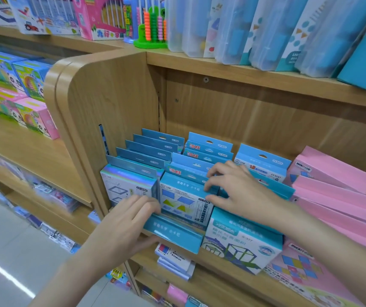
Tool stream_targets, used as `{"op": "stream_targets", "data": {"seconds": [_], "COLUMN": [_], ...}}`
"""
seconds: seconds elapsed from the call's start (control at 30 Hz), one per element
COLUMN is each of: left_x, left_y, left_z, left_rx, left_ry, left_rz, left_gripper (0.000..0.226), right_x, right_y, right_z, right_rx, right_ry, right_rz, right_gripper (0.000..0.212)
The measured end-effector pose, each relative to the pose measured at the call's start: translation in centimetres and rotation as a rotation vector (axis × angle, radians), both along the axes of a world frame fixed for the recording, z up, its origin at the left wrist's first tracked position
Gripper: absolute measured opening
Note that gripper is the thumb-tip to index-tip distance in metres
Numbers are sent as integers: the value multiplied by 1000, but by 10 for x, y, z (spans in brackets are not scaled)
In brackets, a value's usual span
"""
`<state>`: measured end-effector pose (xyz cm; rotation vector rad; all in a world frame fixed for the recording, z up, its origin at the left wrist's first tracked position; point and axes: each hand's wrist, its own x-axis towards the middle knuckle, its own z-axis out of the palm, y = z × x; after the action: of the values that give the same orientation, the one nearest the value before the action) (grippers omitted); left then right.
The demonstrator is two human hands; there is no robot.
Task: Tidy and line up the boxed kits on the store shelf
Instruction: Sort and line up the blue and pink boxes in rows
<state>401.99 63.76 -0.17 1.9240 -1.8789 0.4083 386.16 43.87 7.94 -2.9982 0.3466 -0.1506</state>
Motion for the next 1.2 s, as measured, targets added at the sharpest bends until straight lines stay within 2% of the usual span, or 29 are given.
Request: {"op": "stream_targets", "data": {"seconds": [0.13, 0.23, 0.3, 0.37, 0.43, 0.5, 0.57, 0.63, 0.7, 0.8, 0.87, 0.93, 1.03, 1.13, 1.2], "left_x": [-3, -2, 1, 3, 3, 3, 4, 5, 4, 2, 2, 1, -1, -1, 2], "left_y": [-6, -11, -12, -11, -11, -13, -14, -15, -15, -15, -14, -13, -12, -14, -15], "left_z": [9, 15, 17, 17, 17, 18, 20, 23, 24, 24, 24, 25, 28, 29, 31], "left_rx": [-22, 33, 82, 111, 110, 105, 113, 132, 145, 152, 144, 139, 143, 192, 221], "left_ry": [-25, -43, -35, -22, -5, -11, -15, 13, 41, 14, -17, -52, -61, -54, -54], "left_rz": [32, 34, 18, 10, -1, -11, -18, -21, -13, 13, 8, 6, 21, 28, 24], "left_gripper": [43, 45, 43, 42, 42, 45, 48, 54, 63, 78, 74, 65, 60, 61, 61], "right_x": [3, -2, -5, -8, -8, -4, 4, 9, 10, 8, 8, 7, 5, 5, 9], "right_y": [6, 11, 7, -4, -18, -27, -30, -28, -25, -19, -15, -12, -16, -28, -37], "right_z": [-1, 4, 11, 19, 23, 21, 15, 9, 9, 12, 12, 10, 7, 8, 11], "right_rx": [95, 284, 413, 511, 432, 235, 103, 55, 75, 240, 328, 318, 301, 318, 234], "right_ry": [-103, -29, -8, -81, -222, -267, -176, -96, -101, -121, -78, -10, 16, -78, -128], "right_rz": [107, 252, 253, 167, 48, -33, -66, -73, -86, -42, 30, 100, 144, 60, -8], "right_gripper": [14, 13, 14, 13, 11, 13, 21, 26, 26, 23, 15, 11, 15, 15, 18]}}
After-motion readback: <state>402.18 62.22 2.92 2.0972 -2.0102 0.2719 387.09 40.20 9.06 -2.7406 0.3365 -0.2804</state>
